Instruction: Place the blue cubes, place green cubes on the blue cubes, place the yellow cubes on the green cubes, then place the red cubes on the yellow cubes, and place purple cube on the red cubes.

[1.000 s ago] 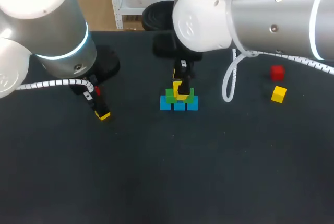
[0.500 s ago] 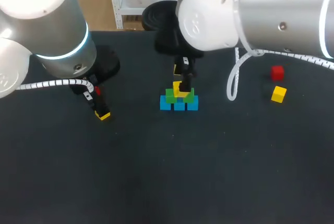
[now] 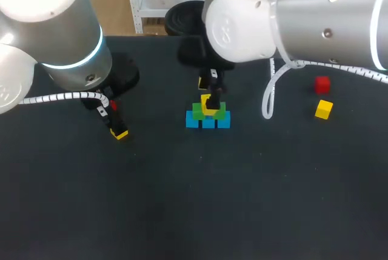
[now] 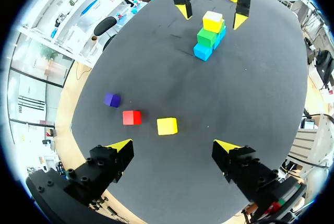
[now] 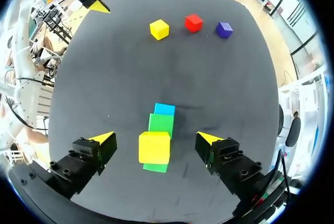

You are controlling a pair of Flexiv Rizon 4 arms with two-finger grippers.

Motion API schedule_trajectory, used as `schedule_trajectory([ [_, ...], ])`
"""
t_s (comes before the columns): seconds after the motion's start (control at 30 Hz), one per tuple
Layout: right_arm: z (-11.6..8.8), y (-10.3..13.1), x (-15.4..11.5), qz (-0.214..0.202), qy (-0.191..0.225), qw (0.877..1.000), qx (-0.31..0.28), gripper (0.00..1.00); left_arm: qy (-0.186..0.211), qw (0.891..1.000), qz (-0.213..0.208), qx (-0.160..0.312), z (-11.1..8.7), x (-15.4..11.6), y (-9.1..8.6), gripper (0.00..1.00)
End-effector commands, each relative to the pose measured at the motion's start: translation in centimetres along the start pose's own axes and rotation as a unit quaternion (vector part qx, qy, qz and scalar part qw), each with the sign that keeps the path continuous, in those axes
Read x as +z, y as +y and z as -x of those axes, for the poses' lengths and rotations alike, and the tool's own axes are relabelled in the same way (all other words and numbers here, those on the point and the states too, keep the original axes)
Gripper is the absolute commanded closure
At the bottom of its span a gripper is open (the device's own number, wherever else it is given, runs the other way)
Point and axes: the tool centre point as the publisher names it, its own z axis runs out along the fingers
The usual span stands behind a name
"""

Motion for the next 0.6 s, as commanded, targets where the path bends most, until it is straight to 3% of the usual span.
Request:
schedule_trajectory([
  [0.03,0.3,-0.39,0.08,0.002,0.002,1.0,-0.003,0.04,0.0,1.0,-0.002,0.001,0.01,0.02,0.16,0.0],
  [0.1,0.45,-0.51,0.13,0.003,0.003,1.0,-0.006,0.09,0.0,1.0,-0.002,0.001,0.01,0.02,0.16,0.0],
  [0.17,0.56,-0.6,0.22,0.003,0.004,1.0,-0.007,0.21,0.0,1.0,-0.002,0.001,0.01,0.02,0.16,0.0],
  [0.27,0.58,-0.7,0.38,0.004,0.005,1.0,-0.008,0.49,0.0,1.0,-0.002,0.001,0.01,0.02,0.16,0.0],
  [0.6,0.5,-0.8,0.47,0.007,0.005,1.0,-0.006,0.52,0.0,1.0,-0.002,0.001,0.01,0.02,0.16,0.0],
])
